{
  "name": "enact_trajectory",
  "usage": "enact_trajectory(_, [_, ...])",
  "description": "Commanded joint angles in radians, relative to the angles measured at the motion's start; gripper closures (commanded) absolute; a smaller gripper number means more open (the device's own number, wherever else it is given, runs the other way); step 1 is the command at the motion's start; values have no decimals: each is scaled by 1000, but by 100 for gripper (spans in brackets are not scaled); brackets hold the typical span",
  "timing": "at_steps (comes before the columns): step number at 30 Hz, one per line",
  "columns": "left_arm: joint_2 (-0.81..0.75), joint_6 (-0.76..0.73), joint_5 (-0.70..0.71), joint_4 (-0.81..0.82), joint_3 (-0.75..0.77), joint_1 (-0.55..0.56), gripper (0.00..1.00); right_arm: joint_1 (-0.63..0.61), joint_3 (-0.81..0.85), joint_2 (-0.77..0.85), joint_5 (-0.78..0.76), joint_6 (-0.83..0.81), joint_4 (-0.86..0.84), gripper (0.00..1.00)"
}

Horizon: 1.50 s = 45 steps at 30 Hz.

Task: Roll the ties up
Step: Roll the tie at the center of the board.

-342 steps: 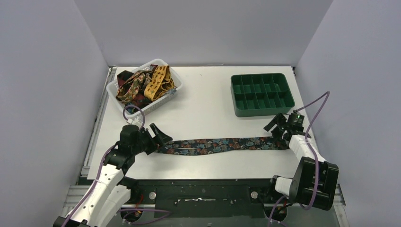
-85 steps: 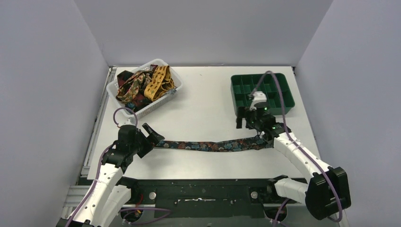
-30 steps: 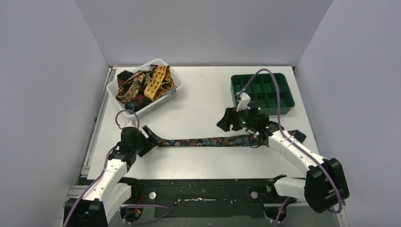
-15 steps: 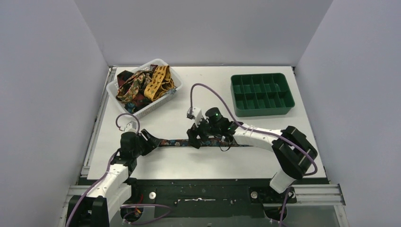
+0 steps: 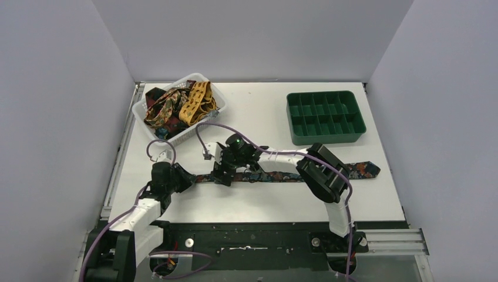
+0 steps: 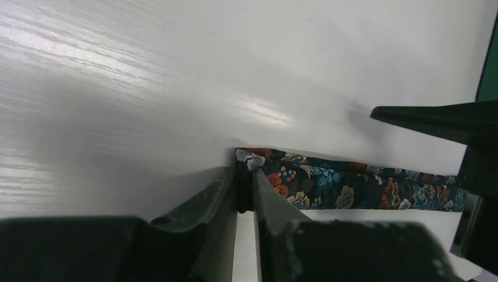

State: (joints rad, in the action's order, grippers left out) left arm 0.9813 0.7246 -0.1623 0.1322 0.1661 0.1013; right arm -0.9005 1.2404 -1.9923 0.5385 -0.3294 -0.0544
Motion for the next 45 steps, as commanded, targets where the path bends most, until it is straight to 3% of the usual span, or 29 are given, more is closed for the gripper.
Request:
enact_trajectory(1, [15, -24, -16, 27, 32, -6, 89, -16, 56, -33, 35, -116, 0, 7])
enact_trajectory(5, [-3, 0, -24, 21, 17, -6, 99, -11, 102, -86, 78, -174, 44, 8])
enact_trajectory(11, [-78, 74, -15, -88, 1, -5, 100, -3, 74, -104, 123, -235, 142, 38])
enact_trajectory(14, [-155, 104, -14, -209, -3, -5, 100, -2, 51, -86, 194, -298, 206, 60])
enact_trajectory(16, [-221, 129, -6, -281, -6, -4, 100, -6, 57, -84, 258, -325, 275, 68])
enact_trajectory(17, [-251, 155, -5, -299, -13, 0, 93, -10, 57, -86, 285, -337, 306, 72])
enact_trajectory(19, [-302, 200, -9, -330, -29, 7, 64, -16, 50, -91, 305, -354, 358, 76])
enact_trajectory(22, [-355, 236, 16, -386, -42, 10, 44, -17, 23, -84, 288, -353, 381, 76])
enact_trajectory(27, [-395, 238, -8, -376, -47, 17, 36, -7, 39, -47, 335, -490, 528, 76])
enact_trajectory(29, [-391, 236, -29, -358, -51, 17, 36, -3, 66, -51, 346, -541, 601, 64])
enact_trajectory(30, [-386, 236, -35, -355, -51, 17, 36, -2, 77, -52, 333, -537, 610, 52])
enact_trajectory(35, [-375, 237, -20, -365, -41, 18, 36, 6, 76, 16, 333, -459, 498, 25])
enact_trajectory(41, [-381, 259, 32, -408, -26, 17, 34, -22, 46, 33, 325, -197, 196, 18])
enact_trajectory(45, [-409, 278, 93, -457, -8, 16, 33, -54, 57, -17, 307, -122, 96, 17])
